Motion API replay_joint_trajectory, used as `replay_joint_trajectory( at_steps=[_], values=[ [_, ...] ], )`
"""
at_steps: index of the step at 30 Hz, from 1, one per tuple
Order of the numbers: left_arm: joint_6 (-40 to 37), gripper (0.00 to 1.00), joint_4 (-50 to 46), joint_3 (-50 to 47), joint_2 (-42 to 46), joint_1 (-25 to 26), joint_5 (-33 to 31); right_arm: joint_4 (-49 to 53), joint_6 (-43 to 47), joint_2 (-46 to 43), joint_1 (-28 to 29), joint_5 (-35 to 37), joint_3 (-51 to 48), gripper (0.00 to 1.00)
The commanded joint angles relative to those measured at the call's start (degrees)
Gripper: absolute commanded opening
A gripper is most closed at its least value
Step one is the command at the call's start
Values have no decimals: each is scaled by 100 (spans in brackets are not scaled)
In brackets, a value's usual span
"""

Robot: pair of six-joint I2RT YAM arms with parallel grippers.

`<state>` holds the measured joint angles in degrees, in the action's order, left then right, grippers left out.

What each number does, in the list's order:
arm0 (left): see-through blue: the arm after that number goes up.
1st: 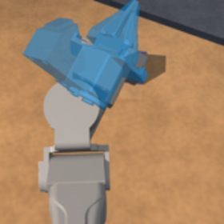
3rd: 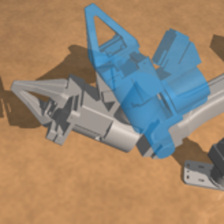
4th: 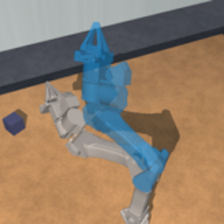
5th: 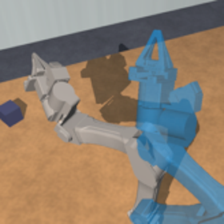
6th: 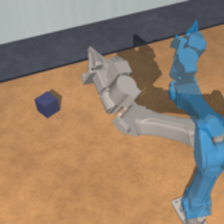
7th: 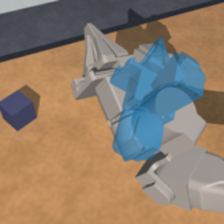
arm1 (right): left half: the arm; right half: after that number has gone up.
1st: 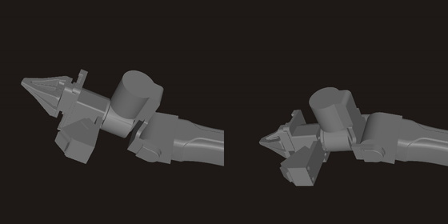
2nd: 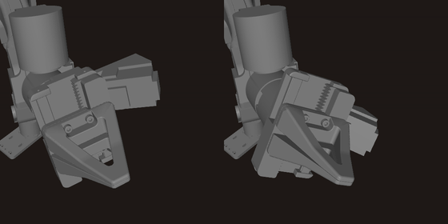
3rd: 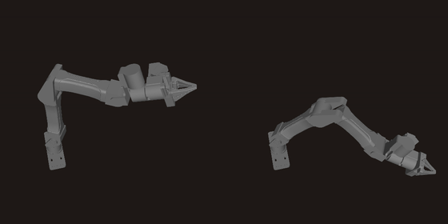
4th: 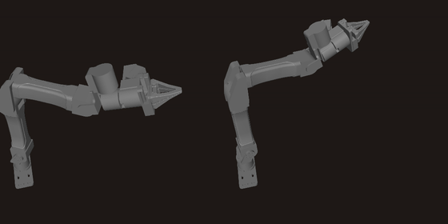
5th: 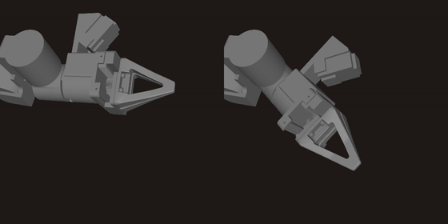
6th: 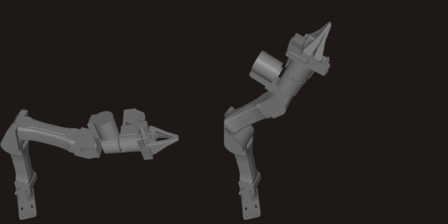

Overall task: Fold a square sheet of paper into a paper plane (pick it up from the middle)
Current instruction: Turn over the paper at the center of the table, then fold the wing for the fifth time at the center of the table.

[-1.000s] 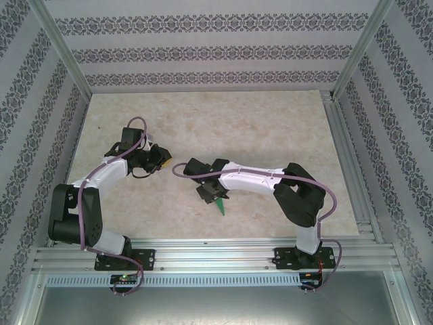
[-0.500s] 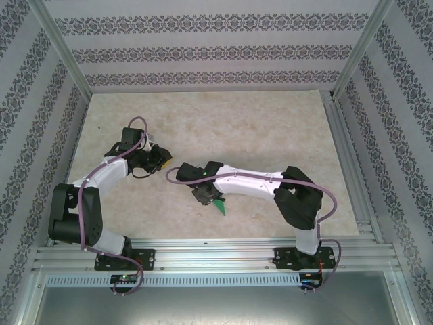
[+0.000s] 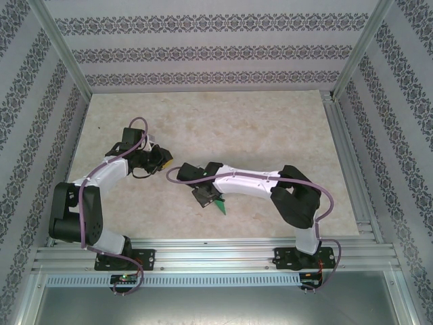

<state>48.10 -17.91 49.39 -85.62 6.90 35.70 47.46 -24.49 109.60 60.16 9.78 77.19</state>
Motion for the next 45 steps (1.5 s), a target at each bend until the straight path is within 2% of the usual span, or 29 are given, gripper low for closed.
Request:
replay_joint_trajectory(
  at_steps=[1, 6, 13, 19, 22, 28, 40, 45],
  values=[
    [-156, 20, 303, 96, -71, 113, 155, -937, -1, -475, -308, -991, -491, 5],
    [-127, 23, 468, 102, -170, 383, 249, -2462, -182, -901, -987, -2734, -1411, 5],
    [-34, 28, 742, 106, -343, 850, 271, -3731, -448, -964, -1718, -4086, -2106, 6],
    [157, 27, 1110, 259, -798, 1486, 120, -4691, -781, -797, -2241, -4857, -2567, 7],
    [205, 25, 1226, 435, -1074, 1700, 81, -5108, -988, -679, -2431, -5138, -2754, 7],
    [494, 23, 1706, 652, -1489, 1853, 63, -5233, -1013, -442, -2605, -5266, -2797, 7],
    [710, 21, 2134, 810, -2084, 1895, 164, -5427, -1141, -404, -2801, -5329, -2902, 7],
    [775, 21, 2308, 825, -2278, 1908, 165, -5285, -1126, -537, -2786, -5161, -2900, 17]
  ],
)
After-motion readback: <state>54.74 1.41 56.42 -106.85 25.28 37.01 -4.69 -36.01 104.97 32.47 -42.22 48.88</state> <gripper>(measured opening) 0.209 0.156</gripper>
